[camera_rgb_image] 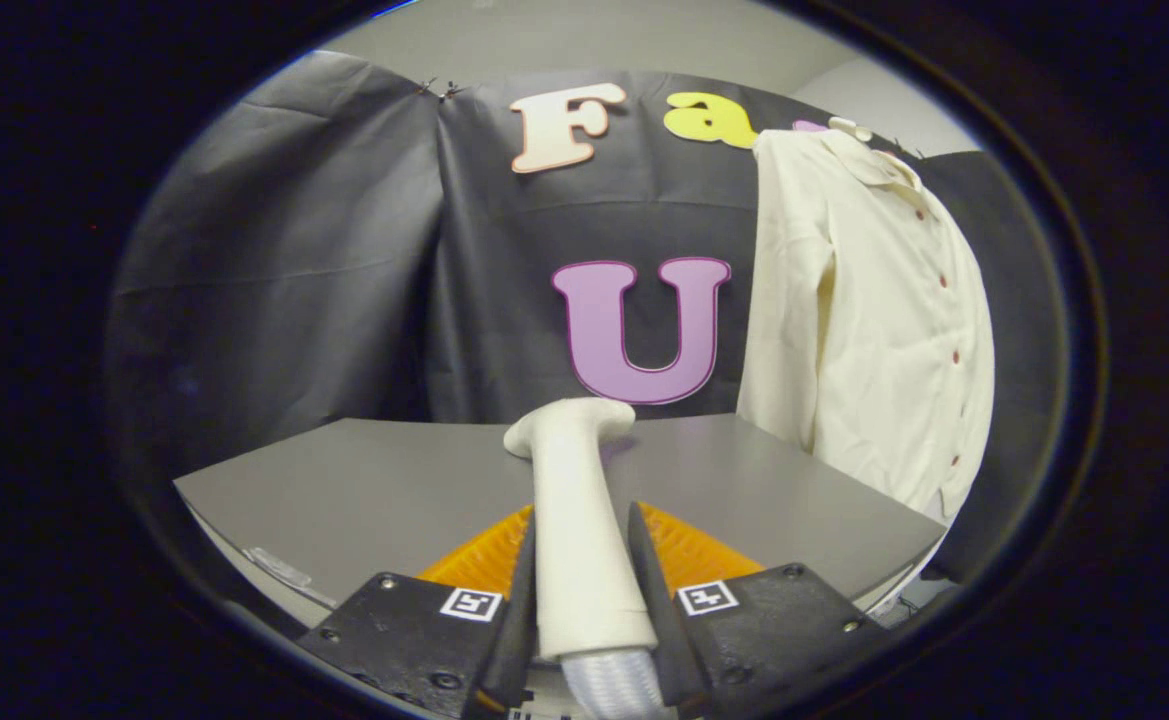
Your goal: Iron the clothes twice with a garment steamer, once on the left side and once on the right side.
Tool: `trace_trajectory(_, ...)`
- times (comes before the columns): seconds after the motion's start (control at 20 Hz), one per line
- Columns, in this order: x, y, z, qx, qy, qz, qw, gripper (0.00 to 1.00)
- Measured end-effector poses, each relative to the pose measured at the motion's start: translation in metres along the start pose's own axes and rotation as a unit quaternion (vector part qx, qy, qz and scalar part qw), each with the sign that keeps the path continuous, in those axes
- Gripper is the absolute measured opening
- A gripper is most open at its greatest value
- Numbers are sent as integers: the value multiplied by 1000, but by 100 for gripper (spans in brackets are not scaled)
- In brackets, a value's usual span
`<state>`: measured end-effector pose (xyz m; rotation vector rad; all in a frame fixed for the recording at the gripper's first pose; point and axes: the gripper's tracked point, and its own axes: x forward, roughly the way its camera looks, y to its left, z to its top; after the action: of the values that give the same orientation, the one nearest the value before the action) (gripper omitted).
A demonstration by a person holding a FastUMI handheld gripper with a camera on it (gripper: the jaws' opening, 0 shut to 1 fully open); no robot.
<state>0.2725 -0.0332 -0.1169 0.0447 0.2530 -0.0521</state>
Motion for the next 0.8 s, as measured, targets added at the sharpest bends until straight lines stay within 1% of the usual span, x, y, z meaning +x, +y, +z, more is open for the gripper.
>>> trace_trajectory(0.1,2,-3,0,20,12,-4,1000,45)
trace_trajectory(0.25,3,-3,-1,61,48,0,997,45)
trace_trajectory(0.3,2,-3,-1,65,54,2,996,44)
trace_trajectory(0.4,2,-2,4,54,43,5,998,42)
trace_trajectory(0.55,0,-3,7,52,20,3,998,39)
trace_trajectory(0.7,-6,-5,14,42,2,1,999,39)
trace_trajectory(0.8,-19,-5,24,34,-16,9,999,38)
